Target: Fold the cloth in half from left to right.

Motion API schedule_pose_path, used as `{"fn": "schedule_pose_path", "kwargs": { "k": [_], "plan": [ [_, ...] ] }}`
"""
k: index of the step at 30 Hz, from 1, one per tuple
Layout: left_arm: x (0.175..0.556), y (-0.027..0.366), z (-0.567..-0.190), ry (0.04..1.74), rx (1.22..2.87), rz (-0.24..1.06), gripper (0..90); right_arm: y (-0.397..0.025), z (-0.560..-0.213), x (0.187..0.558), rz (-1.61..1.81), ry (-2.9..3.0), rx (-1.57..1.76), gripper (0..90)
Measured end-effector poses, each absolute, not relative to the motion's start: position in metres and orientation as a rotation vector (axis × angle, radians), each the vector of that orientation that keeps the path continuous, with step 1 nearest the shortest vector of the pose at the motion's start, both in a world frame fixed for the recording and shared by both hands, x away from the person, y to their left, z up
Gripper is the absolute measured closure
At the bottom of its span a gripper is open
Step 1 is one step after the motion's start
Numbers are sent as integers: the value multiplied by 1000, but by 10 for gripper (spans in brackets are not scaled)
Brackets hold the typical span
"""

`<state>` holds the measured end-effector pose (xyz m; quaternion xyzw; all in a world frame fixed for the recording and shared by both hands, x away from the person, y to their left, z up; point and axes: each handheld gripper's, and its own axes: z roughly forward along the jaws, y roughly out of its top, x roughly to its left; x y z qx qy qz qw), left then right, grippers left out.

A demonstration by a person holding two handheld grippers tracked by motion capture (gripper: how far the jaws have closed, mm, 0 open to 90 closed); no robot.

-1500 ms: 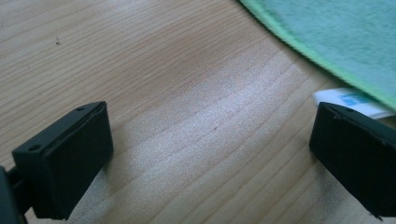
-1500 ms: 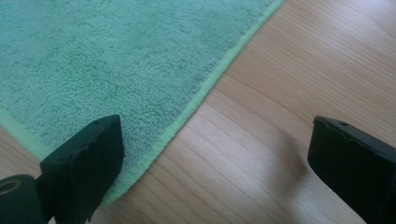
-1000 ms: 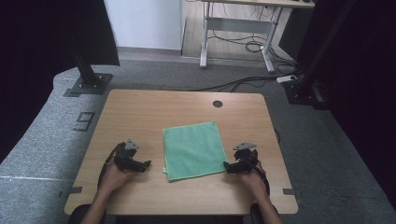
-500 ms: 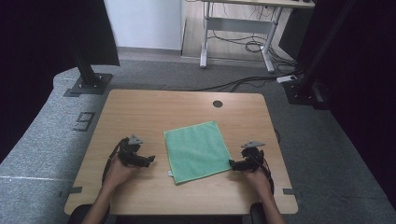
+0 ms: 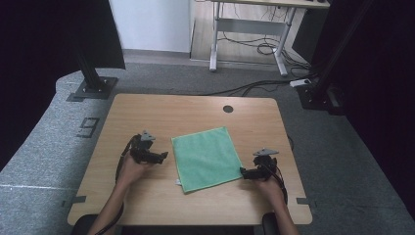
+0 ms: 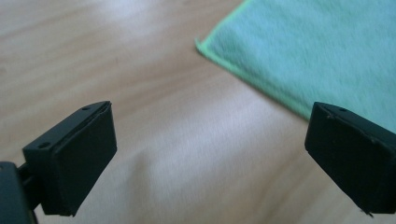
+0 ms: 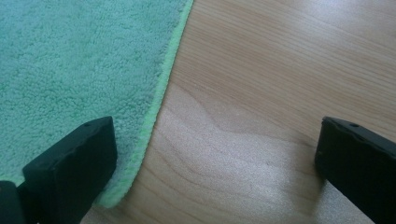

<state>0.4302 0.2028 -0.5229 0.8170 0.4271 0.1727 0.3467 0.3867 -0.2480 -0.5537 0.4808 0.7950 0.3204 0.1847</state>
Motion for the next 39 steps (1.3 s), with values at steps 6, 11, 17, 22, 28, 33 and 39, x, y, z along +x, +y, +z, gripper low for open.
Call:
{"fn": "schedule_pose_path", "kwargs": {
  "k": [6, 11, 17, 22, 28, 33, 39],
  "plan": [
    [451, 189, -517, 1104, 2118, 483, 27, -248, -555, 387, 921, 2237, 1340, 0],
    [464, 180, -516, 1111, 2117, 494, 28, -249, -555, 386, 929, 2236, 1334, 0],
    [480, 171, -517, 1130, 2105, 519, 35, -249, -556, 387, 933, 2236, 1330, 0],
    [489, 167, -524, 1163, 2103, 543, 38, -248, -556, 387, 937, 2233, 1329, 0],
    [496, 164, -539, 1218, 2122, 559, 38, -248, -556, 386, 938, 2230, 1328, 0],
    [498, 166, -548, 1245, 2121, 542, 31, -247, -556, 387, 941, 2227, 1328, 0],
    [498, 171, -548, 1257, 2112, 486, 51, -248, -557, 387, 952, 2236, 1312, 0]
  ]
}}
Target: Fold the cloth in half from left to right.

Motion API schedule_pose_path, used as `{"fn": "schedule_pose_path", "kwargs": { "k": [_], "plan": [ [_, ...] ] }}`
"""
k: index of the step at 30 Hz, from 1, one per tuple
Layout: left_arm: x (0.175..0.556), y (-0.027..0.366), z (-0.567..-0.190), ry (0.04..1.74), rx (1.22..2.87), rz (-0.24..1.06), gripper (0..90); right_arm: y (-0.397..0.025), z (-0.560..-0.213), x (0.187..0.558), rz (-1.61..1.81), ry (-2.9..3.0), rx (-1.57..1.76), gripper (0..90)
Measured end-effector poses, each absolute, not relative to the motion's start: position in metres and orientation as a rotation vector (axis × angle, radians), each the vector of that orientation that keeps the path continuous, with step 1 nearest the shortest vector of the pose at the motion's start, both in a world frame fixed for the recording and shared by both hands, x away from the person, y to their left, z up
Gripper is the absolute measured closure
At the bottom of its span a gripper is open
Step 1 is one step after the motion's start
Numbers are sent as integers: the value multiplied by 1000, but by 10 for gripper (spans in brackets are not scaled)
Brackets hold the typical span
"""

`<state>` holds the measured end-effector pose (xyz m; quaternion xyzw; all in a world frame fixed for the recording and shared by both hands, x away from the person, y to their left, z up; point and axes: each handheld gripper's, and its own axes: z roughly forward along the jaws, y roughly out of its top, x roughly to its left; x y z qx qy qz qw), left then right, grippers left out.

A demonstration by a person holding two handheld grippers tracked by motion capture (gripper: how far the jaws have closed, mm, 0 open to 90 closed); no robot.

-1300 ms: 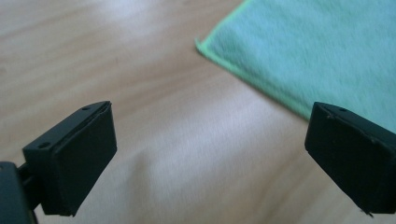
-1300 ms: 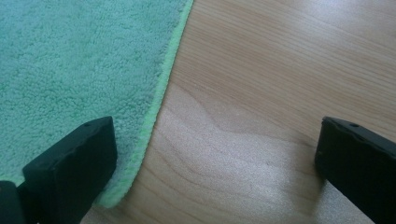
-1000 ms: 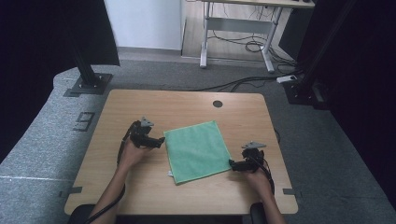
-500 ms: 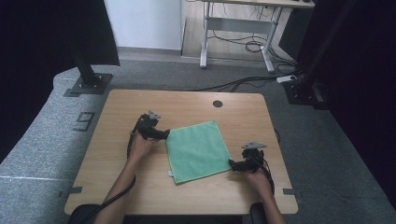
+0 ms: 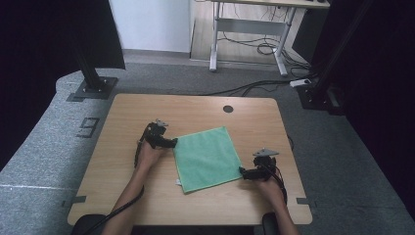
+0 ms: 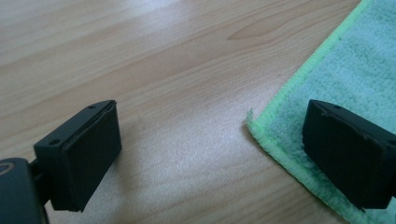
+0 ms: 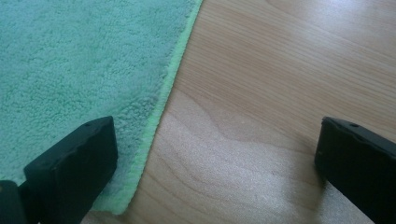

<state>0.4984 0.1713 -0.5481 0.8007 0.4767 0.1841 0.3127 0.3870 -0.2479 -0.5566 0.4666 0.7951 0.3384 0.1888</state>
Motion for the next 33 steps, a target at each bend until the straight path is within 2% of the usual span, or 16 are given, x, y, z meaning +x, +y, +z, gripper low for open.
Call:
{"fn": "schedule_pose_path", "kwargs": {
  "k": [15, 25, 30, 33],
  "plan": [
    [486, 177, -548, 1286, 2094, 488, 65, -236, -542, 384, 1033, 2271, 1218, 5],
    [483, 178, -548, 1295, 2088, 491, 65, -197, -530, 373, 1132, 2398, 1084, 52],
    [483, 178, -548, 1295, 2090, 492, 66, -170, -526, 366, 1171, 2478, 1002, 124],
    [483, 178, -548, 1294, 2092, 492, 66, -161, -526, 364, 1184, 2509, 976, 132]
  ]
}}
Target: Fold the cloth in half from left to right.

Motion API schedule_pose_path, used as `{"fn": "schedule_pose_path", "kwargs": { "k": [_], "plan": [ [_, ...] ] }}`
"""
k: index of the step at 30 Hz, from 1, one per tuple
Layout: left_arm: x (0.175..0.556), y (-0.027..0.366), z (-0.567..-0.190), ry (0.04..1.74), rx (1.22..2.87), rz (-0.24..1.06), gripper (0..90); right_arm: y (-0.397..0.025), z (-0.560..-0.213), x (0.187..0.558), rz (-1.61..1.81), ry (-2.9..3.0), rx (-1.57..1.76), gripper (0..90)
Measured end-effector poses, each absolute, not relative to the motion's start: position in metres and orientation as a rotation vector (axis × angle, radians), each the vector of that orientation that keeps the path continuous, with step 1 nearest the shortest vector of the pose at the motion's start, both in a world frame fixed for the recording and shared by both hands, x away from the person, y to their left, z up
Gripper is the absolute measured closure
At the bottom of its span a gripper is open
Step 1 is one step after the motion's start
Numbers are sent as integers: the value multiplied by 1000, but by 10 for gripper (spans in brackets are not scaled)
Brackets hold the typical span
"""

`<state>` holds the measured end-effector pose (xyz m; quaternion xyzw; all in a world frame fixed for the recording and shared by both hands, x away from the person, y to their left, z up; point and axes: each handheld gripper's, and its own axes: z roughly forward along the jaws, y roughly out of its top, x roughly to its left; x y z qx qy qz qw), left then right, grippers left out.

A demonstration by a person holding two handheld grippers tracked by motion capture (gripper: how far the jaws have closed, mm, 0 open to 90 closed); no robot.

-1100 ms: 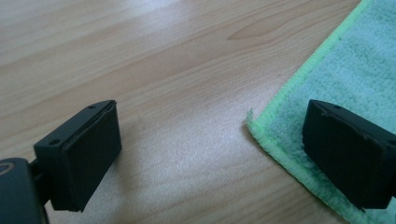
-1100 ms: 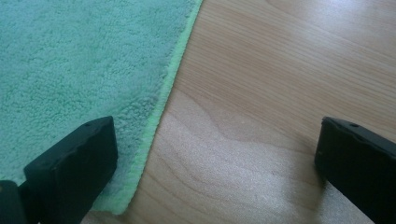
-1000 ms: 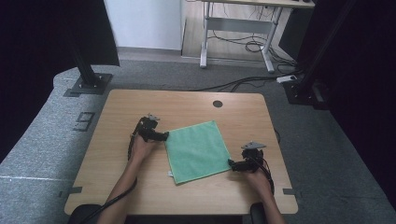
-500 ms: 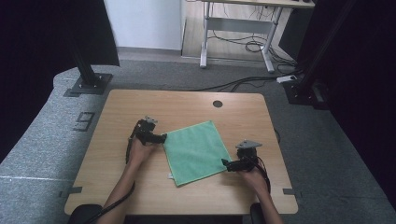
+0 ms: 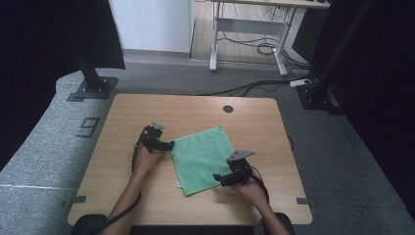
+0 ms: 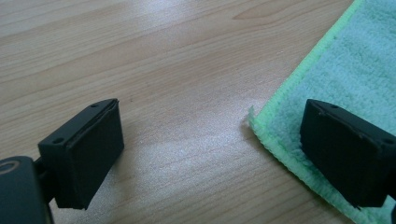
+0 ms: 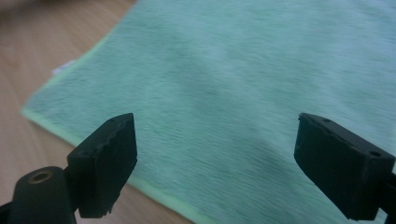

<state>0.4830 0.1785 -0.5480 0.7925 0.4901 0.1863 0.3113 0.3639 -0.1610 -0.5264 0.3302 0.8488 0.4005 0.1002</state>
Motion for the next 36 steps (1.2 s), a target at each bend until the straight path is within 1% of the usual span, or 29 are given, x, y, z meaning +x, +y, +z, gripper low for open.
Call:
{"fn": "schedule_pose_path", "kwargs": {
  "k": [3, 7, 13, 14, 15, 16, 17, 19, 21, 22, 23, 25, 26, 27, 28, 29, 30, 31, 32, 33, 34, 35, 36],
  "plan": [
    [483, 179, -548, 1293, 2092, 492, 66, -142, -527, 359, 1186, 2568, 922, 153],
    [483, 178, -548, 1288, 2092, 492, 76, -129, -528, 355, 1188, 2610, 877, 179],
    [483, 178, -548, 1288, 2087, 492, 76, -98, -525, 345, 1208, 2693, 773, 259],
    [483, 178, -548, 1288, 2087, 492, 76, -98, -525, 345, 1208, 2693, 773, 259],
    [483, 178, -548, 1288, 2088, 492, 76, -90, -525, 342, 1209, 2716, 746, 287],
    [483, 178, -548, 1288, 2088, 492, 77, -90, -525, 342, 1209, 2716, 746, 287],
    [483, 178, -548, 1288, 2088, 492, 77, -83, -524, 340, 1212, 2742, 724, 313],
    [483, 178, -548, 1288, 2088, 492, 77, -79, -525, 339, 1210, 2755, 711, 326],
    [483, 178, -548, 1288, 2088, 492, 77, -69, -526, 335, 1201, 2793, 678, 366],
    [483, 178, -548, 1288, 2088, 492, 77, -69, -526, 335, 1201, 2793, 678, 366],
    [482, 178, -548, 1280, 2089, 489, 82, -63, -527, 333, 1189, 2814, 650, 402],
    [482, 178, -548, 1265, 2089, 487, 100, -60, -528, 331, 1178, 2819, 639, 419],
    [481, 178, -547, 1250, 2091, 485, 140, -56, -529, 329, 1155, 2829, 618, 458],
    [481, 178, -547, 1250, 2091, 485, 145, -54, -530, 328, 1142, 2837, 606, 477],
    [481, 178, -547, 1250, 2091, 485, 145, -54, -530, 328, 1142, 2837, 606, 477],
    [481, 178, -547, 1244, 2093, 486, 148, -52, -532, 327, 1116, 2840, 594, 520],
    [481, 178, -547, 1244, 2093, 486, 161, -52, -532, 327, 1116, 2840, 594, 520],
    [480, 178, -547, 1235, 2092, 483, 161, -51, -533, 327, 1099, 2839, 587, 549],
    [480, 178, -547, 1222, 2094, 481, 184, -50, -534, 327, 1080, 2839, 582, 583],
    [478, 177, -547, 1209, 2090, 479, 236, -50, -534, 325, 1048, 2825, 581, 655],
    [478, 177, -547, 1209, 2090, 479, 272, -50, -534, 325, 1048, 2825, 581, 655],
    [475, 176, -546, 1180, 2091, 474, 325, -50, -534, 325, 1019, 2811, 581, 733],
    [475, 176, -546, 1180, 2091, 474, 385, -50, -534, 325, 1019, 2811, 581, 733]
  ]
}}
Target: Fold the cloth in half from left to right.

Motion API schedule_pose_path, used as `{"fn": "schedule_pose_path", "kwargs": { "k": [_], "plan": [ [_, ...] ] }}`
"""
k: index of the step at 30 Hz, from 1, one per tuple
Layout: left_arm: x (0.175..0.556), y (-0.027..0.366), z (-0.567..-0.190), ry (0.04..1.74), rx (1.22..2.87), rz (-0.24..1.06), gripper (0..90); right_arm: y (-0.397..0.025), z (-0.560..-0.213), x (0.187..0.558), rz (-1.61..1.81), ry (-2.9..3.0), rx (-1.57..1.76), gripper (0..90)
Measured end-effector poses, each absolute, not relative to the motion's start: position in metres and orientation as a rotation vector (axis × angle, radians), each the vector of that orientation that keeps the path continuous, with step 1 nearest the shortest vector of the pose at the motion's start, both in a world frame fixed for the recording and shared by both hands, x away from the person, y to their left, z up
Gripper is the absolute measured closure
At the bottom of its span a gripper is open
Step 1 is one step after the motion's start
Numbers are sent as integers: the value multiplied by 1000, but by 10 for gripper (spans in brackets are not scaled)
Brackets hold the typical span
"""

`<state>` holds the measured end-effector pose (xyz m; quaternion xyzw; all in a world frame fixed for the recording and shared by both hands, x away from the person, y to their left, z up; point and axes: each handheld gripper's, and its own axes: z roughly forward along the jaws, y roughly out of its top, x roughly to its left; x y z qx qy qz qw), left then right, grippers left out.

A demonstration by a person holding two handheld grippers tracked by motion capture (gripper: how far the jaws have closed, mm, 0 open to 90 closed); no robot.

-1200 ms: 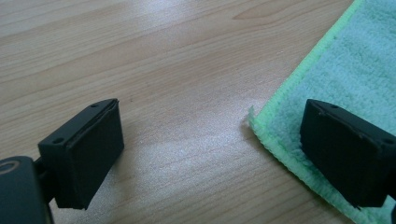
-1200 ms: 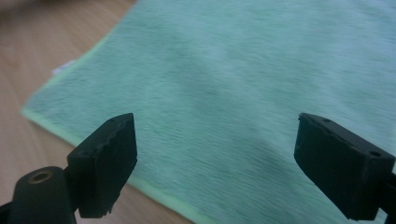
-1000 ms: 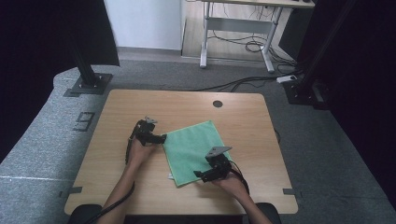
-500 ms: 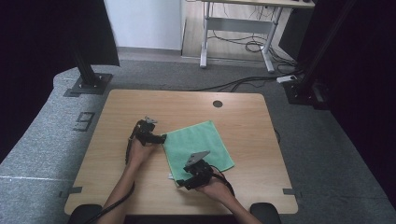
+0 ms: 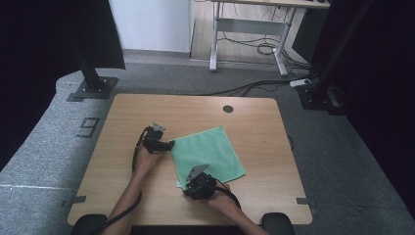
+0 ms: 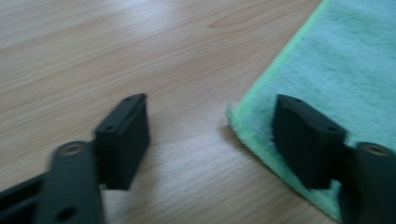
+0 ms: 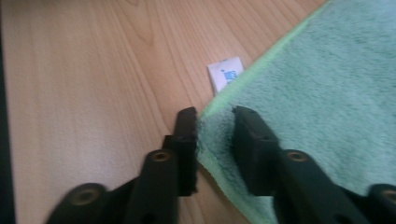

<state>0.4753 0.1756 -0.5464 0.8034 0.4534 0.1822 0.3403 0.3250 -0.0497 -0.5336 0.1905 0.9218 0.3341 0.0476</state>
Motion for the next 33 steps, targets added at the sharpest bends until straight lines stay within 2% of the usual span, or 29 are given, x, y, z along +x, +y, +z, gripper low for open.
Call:
{"fn": "schedule_pose_path", "kwargs": {
  "k": [1, 2, 3, 4, 7, 8, 14, 18, 25, 33],
  "plan": [
    [473, 173, -546, 1163, 2088, 469, 436, -50, -533, 325, 1002, 2795, 583, 800],
    [473, 173, -546, 1163, 2088, 469, 477, -50, -533, 325, 1002, 2795, 583, 800],
    [472, 172, -546, 1151, 2086, 463, 477, -51, -533, 325, 997, 2791, 586, 825],
    [472, 171, -546, 1140, 2089, 458, 537, -51, -533, 326, 998, 2792, 596, 836],
    [472, 170, -546, 1099, 2081, 372, 812, -52, -533, 327, 1006, 2796, 612, 843],
    [472, 171, -546, 1101, 2078, 358, 865, -52, -533, 326, 1006, 2796, 611, 843],
    [474, 175, -545, 1119, 2073, 311, 884, -53, -533, 327, 1016, 2807, 619, 843],
    [470, 178, -541, 1112, 2118, 366, 885, -49, -533, 326, 1036, 2824, 615, 845],
    [459, 205, -538, 1161, 2113, 368, 886, -28, -527, 322, 1092, 2852, 551, 847],
    [454, 220, -519, 1170, 2023, 348, 887, -18, -513, 318, 1138, 2833, 492, 847]
  ]
}}
